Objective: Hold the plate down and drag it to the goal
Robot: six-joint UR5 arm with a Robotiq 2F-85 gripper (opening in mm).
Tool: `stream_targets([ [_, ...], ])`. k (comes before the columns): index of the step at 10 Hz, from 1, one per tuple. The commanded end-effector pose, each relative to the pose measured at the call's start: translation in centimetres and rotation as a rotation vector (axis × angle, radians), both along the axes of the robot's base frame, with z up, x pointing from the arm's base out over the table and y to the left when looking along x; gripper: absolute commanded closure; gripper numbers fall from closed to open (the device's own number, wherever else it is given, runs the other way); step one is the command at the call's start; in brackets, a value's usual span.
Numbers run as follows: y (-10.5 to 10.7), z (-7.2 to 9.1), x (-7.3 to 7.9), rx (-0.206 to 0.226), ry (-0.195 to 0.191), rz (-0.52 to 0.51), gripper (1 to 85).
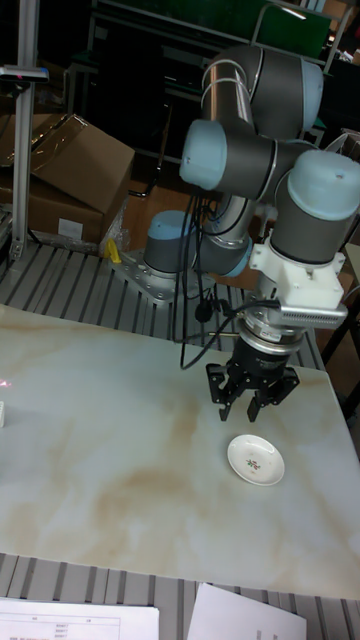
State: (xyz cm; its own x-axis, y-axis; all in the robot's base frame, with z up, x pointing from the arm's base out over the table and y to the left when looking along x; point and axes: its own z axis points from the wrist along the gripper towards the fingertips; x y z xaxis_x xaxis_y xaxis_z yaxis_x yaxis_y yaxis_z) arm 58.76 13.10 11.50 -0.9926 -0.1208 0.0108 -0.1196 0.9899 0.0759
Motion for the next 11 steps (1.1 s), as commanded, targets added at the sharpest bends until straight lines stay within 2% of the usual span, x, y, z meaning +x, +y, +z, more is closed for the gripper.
stream_targets([
  [1, 1.3, -1.5, -0.3, 0.005, 0.031, -0.011, 40.7],
  [2, 1.4, -4.1, 0.3, -0.023, 0.004, -0.027, 40.7],
  [3, 1.0, -5.7, 0.6, -0.029, -0.026, -0.029, 40.7],
  [4, 1.0, -6.0, 0.3, -0.010, -0.029, -0.023, 40.3],
  [6, 1.1, -5.9, -1.6, -0.007, 0.045, -0.032, 41.0],
  [7, 1.8, -6.0, -1.4, 0.013, 0.037, -0.042, 41.3],
  [9, 2.8, -7.7, -0.9, -0.004, 0.012, -0.070, 42.7],
  [11, 3.3, -7.3, -1.1, 0.026, 0.015, -0.034, 42.7],
])
